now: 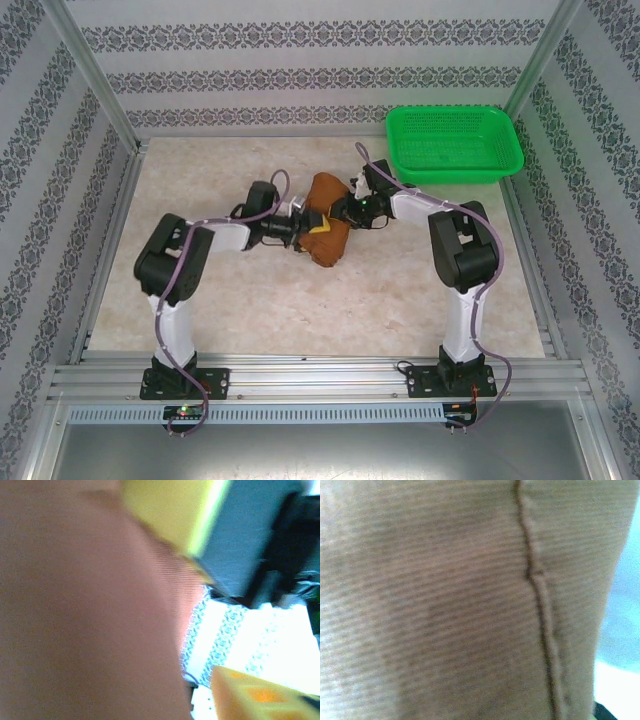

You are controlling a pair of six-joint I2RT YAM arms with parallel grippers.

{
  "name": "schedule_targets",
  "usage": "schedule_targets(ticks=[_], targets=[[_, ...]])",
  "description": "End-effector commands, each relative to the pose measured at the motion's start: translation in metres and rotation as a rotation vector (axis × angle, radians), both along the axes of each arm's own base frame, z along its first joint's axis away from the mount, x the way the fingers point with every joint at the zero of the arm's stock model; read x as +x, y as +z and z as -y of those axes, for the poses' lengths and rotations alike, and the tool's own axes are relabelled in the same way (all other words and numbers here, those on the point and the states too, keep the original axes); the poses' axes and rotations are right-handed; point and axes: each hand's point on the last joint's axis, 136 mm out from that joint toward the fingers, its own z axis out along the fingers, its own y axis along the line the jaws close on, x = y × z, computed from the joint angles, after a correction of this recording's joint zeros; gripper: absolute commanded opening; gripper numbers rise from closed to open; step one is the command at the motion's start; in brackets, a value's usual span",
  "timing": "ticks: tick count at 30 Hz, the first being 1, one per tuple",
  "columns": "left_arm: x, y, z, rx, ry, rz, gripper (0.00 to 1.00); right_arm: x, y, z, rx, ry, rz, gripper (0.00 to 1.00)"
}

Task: Roll up the long pants

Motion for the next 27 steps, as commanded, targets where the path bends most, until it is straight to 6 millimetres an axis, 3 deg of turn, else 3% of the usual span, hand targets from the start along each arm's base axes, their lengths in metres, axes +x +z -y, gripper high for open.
schedule_targets(ticks=[1,5,7,10,12,14,19,21,24,27], targets=[[0.000,0.093,-0.024,0.142,-0.048,0.366,0.67,-0.038,-0.035,0.013,-0.095,-0.016,-0.171,0.00],[-0.004,0.122,-0.064,0.232,0.020,0.416,0.68,-0.028,-0.003,0.011,-0.082,-0.030,-0.113,0.00],[-0.004,0.124,-0.087,0.245,0.078,0.408,0.68,-0.020,0.026,0.009,-0.070,-0.032,-0.058,0.00],[-0.003,0.106,-0.114,0.266,0.142,0.363,0.58,-0.005,0.074,0.009,-0.052,-0.045,0.018,0.00],[-0.004,0.085,-0.120,0.295,0.158,0.324,0.43,0.005,0.107,0.014,-0.054,-0.066,0.074,0.00],[-0.003,0.069,-0.118,0.274,0.159,0.285,0.36,0.018,0.143,0.023,-0.050,-0.104,0.139,0.00],[0.007,0.038,-0.110,0.221,0.156,0.217,0.28,0.056,0.227,0.058,-0.057,-0.229,0.293,0.00],[0.011,0.028,-0.109,0.224,0.147,0.193,0.26,0.070,0.251,0.079,-0.068,-0.299,0.348,0.00],[0.017,0.016,-0.108,0.233,0.134,0.167,0.24,0.093,0.274,0.121,-0.044,-0.429,0.395,0.00],[0.023,0.012,-0.105,0.222,0.121,0.151,0.21,0.115,0.280,0.160,-0.020,-0.546,0.421,0.00]])
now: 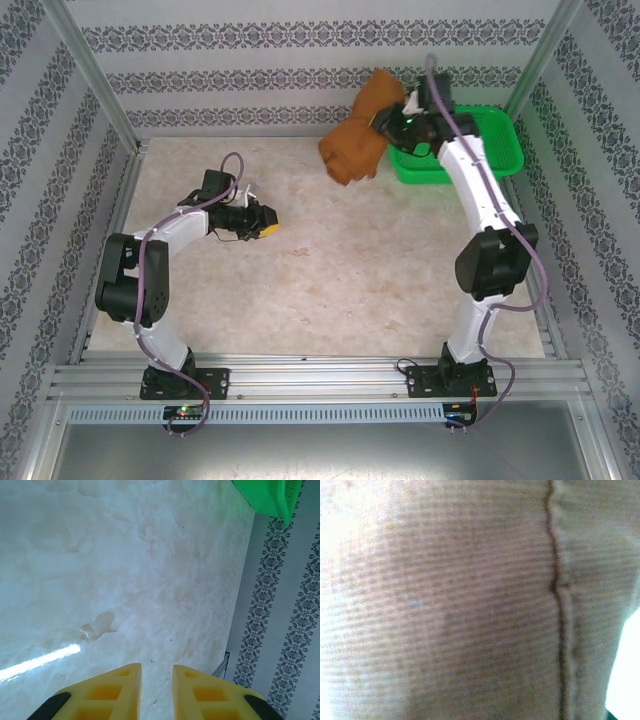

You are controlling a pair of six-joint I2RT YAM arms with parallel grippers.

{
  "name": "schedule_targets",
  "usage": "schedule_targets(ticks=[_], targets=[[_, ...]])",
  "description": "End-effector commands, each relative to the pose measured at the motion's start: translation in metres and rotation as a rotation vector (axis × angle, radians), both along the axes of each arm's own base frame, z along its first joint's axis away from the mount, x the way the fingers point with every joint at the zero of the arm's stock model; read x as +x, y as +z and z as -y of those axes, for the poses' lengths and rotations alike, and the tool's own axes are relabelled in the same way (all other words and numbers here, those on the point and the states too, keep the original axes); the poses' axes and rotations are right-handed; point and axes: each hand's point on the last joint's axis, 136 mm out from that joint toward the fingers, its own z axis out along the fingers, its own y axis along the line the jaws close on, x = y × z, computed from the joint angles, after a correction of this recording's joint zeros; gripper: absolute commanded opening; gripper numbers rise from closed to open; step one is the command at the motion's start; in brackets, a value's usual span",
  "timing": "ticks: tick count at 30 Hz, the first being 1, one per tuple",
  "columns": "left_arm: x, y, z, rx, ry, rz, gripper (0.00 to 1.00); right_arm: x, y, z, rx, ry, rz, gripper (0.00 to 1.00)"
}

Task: Roll up the long pants

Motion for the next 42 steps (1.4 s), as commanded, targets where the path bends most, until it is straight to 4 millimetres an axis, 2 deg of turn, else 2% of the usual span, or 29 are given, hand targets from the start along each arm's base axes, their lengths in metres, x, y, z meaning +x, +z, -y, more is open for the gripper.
schedule_targets(ticks=[1,5,10,16,18,21,25,28,29,31,32,33,35,38,40,42], targets=[[0.015,0.016,0.008,-0.038,-0.028,0.062,0.21,0.023,0.032,0.048,0.043,-0.151,0.098,0.00],[0.018,0.021,0.009,-0.057,-0.019,0.094,0.22,0.051,0.032,0.085,0.073,-0.189,0.173,0.00],[0.020,0.024,0.010,-0.062,-0.019,0.097,0.22,0.075,0.036,0.135,0.121,-0.281,0.254,0.00],[0.020,0.024,0.008,-0.031,-0.021,0.083,0.22,0.098,0.004,0.194,0.157,-0.410,0.240,0.00],[0.020,0.023,0.007,-0.027,-0.017,0.075,0.22,0.106,-0.011,0.207,0.164,-0.437,0.224,0.00],[0.020,0.019,0.006,-0.014,-0.011,0.059,0.22,0.120,-0.047,0.221,0.192,-0.477,0.177,0.00],[0.018,0.014,0.004,-0.003,-0.004,0.049,0.22,0.132,-0.110,0.225,0.209,-0.514,0.087,0.00],[0.016,0.010,0.002,0.012,0.003,0.046,0.22,0.134,-0.148,0.225,0.200,-0.539,0.040,0.00],[0.016,0.008,0.001,0.024,0.008,0.048,0.22,0.134,-0.157,0.224,0.200,-0.535,0.029,0.02],[0.015,0.005,-0.003,0.048,0.013,0.061,0.23,0.134,-0.166,0.223,0.198,-0.520,0.020,0.58],[0.016,0.006,-0.003,0.050,0.011,0.077,0.26,0.133,-0.164,0.224,0.177,-0.516,0.028,0.89],[0.016,0.005,-0.005,0.064,0.014,0.087,0.29,0.129,-0.160,0.225,0.146,-0.523,0.035,0.97],[0.017,0.008,-0.009,0.102,0.024,0.125,0.35,0.121,-0.138,0.225,0.052,-0.525,0.080,0.98],[0.021,0.014,-0.018,0.164,0.047,0.175,0.40,0.103,-0.101,0.219,-0.080,-0.520,0.125,0.98],[0.025,0.019,-0.023,0.195,0.062,0.201,0.42,0.086,-0.071,0.212,-0.180,-0.520,0.131,0.98],[0.029,0.022,-0.025,0.218,0.059,0.212,0.42,0.070,-0.049,0.203,-0.209,-0.507,0.140,0.98]])
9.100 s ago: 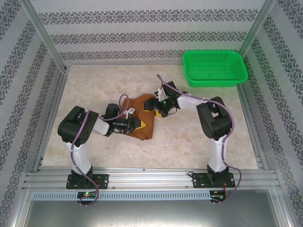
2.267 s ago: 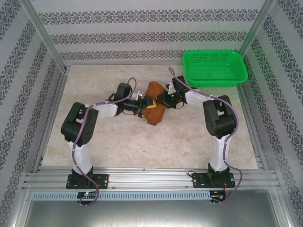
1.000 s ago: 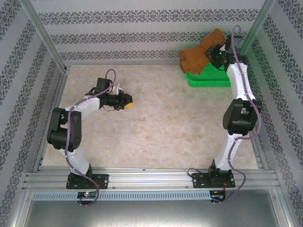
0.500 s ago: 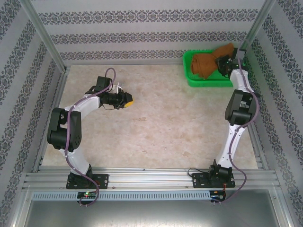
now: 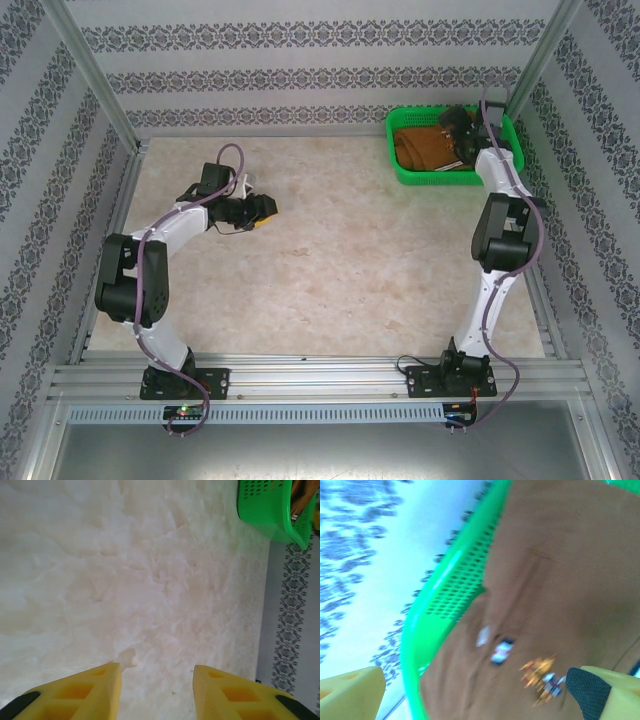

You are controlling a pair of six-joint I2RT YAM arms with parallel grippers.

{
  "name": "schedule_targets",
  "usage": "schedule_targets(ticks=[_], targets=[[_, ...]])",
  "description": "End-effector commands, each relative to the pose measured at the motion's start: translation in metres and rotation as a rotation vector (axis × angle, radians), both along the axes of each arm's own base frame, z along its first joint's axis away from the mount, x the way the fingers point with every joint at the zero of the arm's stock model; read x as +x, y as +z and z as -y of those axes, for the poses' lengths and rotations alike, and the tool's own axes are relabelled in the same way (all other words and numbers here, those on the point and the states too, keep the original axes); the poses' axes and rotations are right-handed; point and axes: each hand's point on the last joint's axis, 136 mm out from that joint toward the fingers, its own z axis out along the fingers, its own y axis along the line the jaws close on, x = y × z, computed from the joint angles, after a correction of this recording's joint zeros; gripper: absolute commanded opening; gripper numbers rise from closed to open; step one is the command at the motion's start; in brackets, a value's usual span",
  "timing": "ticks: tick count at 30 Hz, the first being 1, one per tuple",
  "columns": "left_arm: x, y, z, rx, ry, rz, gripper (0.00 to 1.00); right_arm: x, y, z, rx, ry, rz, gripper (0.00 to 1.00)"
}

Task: Roll up the long pants

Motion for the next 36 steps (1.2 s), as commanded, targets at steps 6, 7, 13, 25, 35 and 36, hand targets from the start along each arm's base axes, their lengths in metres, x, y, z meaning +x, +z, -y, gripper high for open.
schedule_targets(ticks=[6,7,13,25,35,36], targets=[[0.025,0.039,-0.038,0.248,0.105,0.155,0.41,-0.093,0.118,-0.056,-0.275,0.122,0.118,0.98],[0.029,0.047,-0.049,0.302,0.142,0.193,0.42,-0.106,0.125,-0.069,-0.341,0.161,0.127,0.98],[0.021,0.102,-0.167,0.754,0.636,0.436,0.41,-0.167,0.110,-0.123,-0.623,0.323,0.104,0.98],[-0.021,0.036,-0.223,1.102,0.704,0.632,0.69,-0.215,0.018,-0.148,-0.818,0.402,0.077,0.98],[-0.027,0.001,-0.198,1.011,0.513,0.649,1.00,-0.225,-0.030,-0.136,-0.909,0.395,0.046,0.98],[-0.034,-0.014,-0.199,1.020,0.499,0.624,1.00,-0.225,-0.037,-0.139,-0.910,0.414,0.050,0.98]])
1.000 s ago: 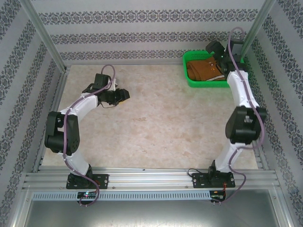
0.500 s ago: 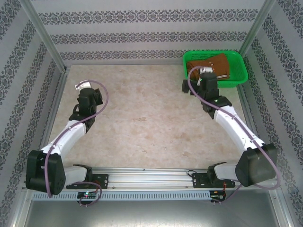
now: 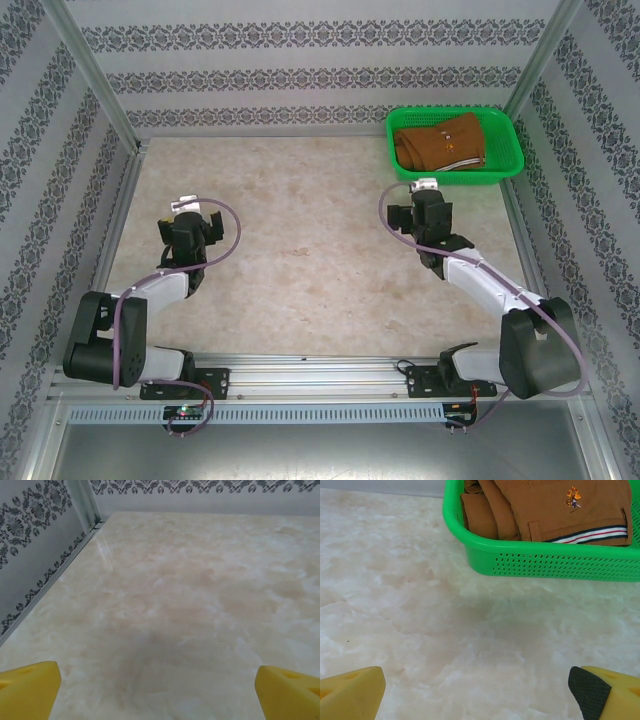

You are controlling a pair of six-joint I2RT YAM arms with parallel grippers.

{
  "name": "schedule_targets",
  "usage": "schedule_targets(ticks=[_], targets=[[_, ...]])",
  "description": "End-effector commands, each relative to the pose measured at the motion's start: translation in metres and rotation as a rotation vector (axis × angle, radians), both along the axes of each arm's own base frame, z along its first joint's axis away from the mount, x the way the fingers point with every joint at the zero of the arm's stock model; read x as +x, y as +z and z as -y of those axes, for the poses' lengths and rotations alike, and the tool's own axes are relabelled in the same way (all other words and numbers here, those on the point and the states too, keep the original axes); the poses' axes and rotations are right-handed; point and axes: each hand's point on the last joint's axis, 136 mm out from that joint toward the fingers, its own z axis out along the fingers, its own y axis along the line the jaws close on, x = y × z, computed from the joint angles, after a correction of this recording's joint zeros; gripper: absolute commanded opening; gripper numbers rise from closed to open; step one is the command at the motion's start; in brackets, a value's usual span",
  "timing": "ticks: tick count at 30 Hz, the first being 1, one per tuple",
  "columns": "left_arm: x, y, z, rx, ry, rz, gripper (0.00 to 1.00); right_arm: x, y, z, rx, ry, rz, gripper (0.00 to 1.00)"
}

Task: Roll up the long pants

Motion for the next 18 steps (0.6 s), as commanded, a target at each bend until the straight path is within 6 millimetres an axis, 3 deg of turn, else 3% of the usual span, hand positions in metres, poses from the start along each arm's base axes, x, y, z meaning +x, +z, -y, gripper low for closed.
schedule_targets(ticks=[1,2,4,8,14,18], targets=[[-0.013,-0.013,0.000,0.027,-0.029,0.020,1.00,0.008,-0.001,-0.004,-0.022,0.019,0.080,0.98],[-0.017,-0.012,0.007,0.010,-0.076,0.018,1.00,0.008,-0.002,-0.003,-0.026,0.023,0.063,0.98],[-0.015,-0.002,0.003,-0.002,-0.067,0.108,1.00,0.013,0.003,-0.009,-0.032,0.063,0.112,0.98],[0.005,-0.023,0.024,-0.001,-0.195,0.075,1.00,0.017,0.009,-0.011,-0.062,0.095,0.171,0.98],[0.009,-0.028,0.023,0.035,-0.151,0.026,1.00,0.000,0.011,0.010,-0.050,0.030,0.269,0.98],[0.015,-0.034,0.018,0.000,-0.142,-0.007,1.00,-0.013,0.011,0.013,-0.050,0.063,0.294,0.98]])
